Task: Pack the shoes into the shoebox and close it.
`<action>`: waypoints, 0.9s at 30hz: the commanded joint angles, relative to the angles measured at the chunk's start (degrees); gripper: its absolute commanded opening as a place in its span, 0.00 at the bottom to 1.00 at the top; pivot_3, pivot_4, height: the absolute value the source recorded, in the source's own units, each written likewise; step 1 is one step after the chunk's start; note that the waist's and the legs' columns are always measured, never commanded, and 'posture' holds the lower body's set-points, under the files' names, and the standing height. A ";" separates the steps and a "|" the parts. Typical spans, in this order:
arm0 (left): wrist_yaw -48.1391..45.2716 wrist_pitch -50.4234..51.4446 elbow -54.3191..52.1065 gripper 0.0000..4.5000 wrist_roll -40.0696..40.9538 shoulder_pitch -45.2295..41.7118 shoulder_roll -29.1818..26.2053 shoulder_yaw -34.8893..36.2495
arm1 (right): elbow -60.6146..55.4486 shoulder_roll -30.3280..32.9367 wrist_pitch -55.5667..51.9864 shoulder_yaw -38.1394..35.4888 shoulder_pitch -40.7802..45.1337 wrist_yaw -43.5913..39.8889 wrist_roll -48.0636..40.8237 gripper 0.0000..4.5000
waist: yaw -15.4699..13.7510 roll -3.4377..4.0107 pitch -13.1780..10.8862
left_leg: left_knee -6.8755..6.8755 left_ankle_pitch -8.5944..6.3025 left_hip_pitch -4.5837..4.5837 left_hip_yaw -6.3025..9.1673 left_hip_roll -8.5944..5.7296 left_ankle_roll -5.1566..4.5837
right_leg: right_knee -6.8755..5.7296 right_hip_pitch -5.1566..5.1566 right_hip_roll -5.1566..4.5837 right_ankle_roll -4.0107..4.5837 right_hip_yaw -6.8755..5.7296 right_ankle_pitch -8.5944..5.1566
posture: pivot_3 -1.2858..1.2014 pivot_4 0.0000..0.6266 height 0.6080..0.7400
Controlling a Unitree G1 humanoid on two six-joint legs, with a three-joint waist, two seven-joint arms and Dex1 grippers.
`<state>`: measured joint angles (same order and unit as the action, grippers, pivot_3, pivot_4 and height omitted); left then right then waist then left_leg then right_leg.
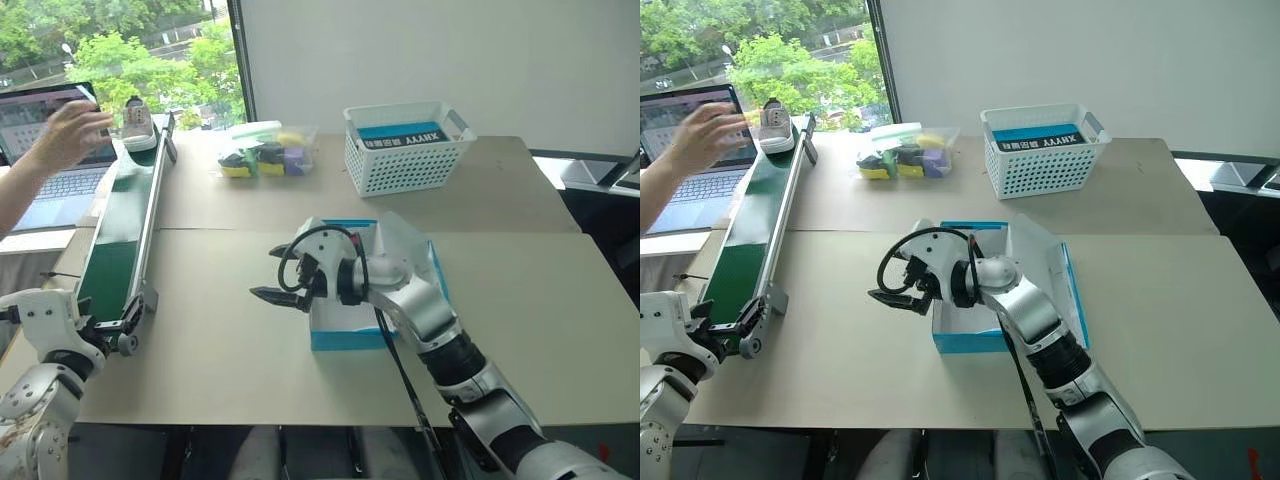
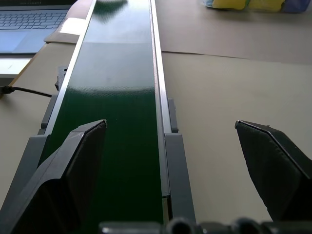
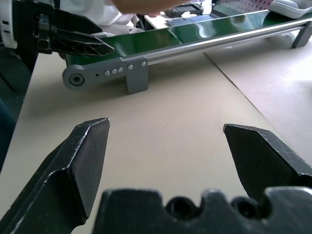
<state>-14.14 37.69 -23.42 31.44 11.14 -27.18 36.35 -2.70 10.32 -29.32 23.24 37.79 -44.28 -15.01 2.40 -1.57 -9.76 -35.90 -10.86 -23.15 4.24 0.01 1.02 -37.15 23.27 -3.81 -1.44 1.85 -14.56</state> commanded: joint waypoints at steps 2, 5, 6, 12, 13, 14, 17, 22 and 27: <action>2.31 0.98 -1.18 1.00 0.89 -0.81 -0.34 3.02 | -0.56 -0.22 1.69 -1.66 1.12 -1.70 -0.67 0.99 | 0.00 0.00 0.00 | 0.00 0.00 0.03 0.00 0.00 0.00 | 0.00 -0.02 0.00 0.00 0.00 0.00 | 0.52 0.24 0.98; 2.79 1.57 -0.87 1.00 1.12 -1.26 -0.34 2.88 | 0.02 -0.38 2.32 -1.36 1.81 -2.06 0.11 0.99 | 0.00 -0.01 0.00 | 0.00 0.00 0.03 0.00 -0.01 0.00 | 0.00 -0.02 0.00 0.00 0.00 0.00 | 0.52 0.24 0.98; 2.79 1.67 -0.71 1.00 0.85 -1.19 -0.37 2.54 | 0.15 -0.57 2.55 -1.35 1.78 -2.12 0.34 0.99 | -0.01 -0.01 0.00 | 0.00 0.00 0.03 0.00 -0.01 0.01 | 0.00 -0.02 0.00 0.00 0.00 0.00 | 0.52 0.24 0.98; 3.93 3.81 -1.89 1.00 -0.45 -0.37 -0.91 2.03 | -0.66 -1.51 1.86 -2.13 1.20 -1.84 -0.09 0.99 | 0.08 -0.01 0.00 | 0.00 -0.02 0.02 0.00 0.00 0.03 | 0.00 -0.01 0.00 0.00 0.01 0.00 | 0.52 0.24 0.98; 4.40 4.32 -2.04 1.00 -0.60 -0.53 -1.24 2.27 | -0.53 -1.59 1.90 -2.15 1.20 -1.68 0.10 0.99 | 0.08 -0.01 0.00 | 0.00 -0.02 0.03 0.00 0.00 0.03 | 0.00 -0.01 0.01 0.01 0.01 0.00 | 0.52 0.24 0.98; 4.75 4.69 -2.26 1.00 -0.68 -0.84 -1.57 2.45 | -0.31 -1.58 2.05 -2.12 1.30 -1.55 0.44 0.99 | 0.04 -0.01 0.00 | 0.00 -0.02 0.03 0.00 0.00 0.03 | -0.01 -0.01 0.01 0.01 0.01 0.00 | 0.52 0.24 0.98; 5.03 5.15 -2.84 1.00 -0.74 -1.03 -2.14 2.75 | -0.53 -1.68 1.86 -2.25 1.23 -1.37 0.61 0.99 | 0.03 -0.01 0.00 | 0.00 -0.02 0.03 0.00 -0.01 0.04 | -0.01 -0.01 0.00 0.01 0.01 0.00 | 0.52 0.24 0.98; 5.64 4.30 -0.40 1.00 -2.11 -1.55 -1.98 2.60 | -0.22 -1.43 1.96 -1.65 0.95 -1.16 1.42 0.99 | 0.01 -0.01 0.00 | 0.00 -0.02 0.03 0.00 -0.01 0.04 | 0.00 -0.01 0.00 0.01 0.01 0.00 | 0.52 0.24 0.98; 5.89 4.08 0.39 1.00 -2.85 -2.20 -1.75 2.61 | -0.87 -1.74 0.19 -2.57 0.89 -0.99 0.38 0.99 | 0.03 -0.01 0.01 | 0.00 -0.03 0.03 0.00 0.00 0.04 | 0.00 0.00 0.01 0.01 0.01 0.00 | 0.52 0.24 0.98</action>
<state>-8.65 42.71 -22.82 29.44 9.45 -28.29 37.80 -1.35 9.17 -28.18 22.00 37.94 -45.50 -13.63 2.43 -1.58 -9.76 -35.90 -10.89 -23.13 4.24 0.01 1.06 -37.16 23.27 -3.80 -1.43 1.86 -14.56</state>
